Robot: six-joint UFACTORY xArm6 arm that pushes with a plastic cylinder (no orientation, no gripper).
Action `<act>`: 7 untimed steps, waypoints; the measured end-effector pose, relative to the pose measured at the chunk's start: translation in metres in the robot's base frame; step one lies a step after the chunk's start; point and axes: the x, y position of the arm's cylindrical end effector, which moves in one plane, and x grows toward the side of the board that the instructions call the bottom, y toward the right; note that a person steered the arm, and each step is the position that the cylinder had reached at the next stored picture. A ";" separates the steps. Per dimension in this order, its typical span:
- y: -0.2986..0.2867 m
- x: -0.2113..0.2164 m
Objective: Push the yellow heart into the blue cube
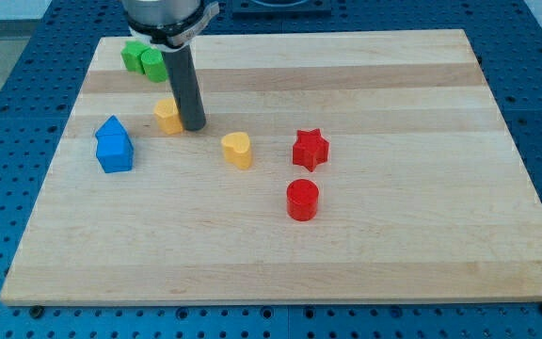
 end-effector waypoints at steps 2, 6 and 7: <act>0.024 0.000; -0.020 -0.060; -0.036 -0.045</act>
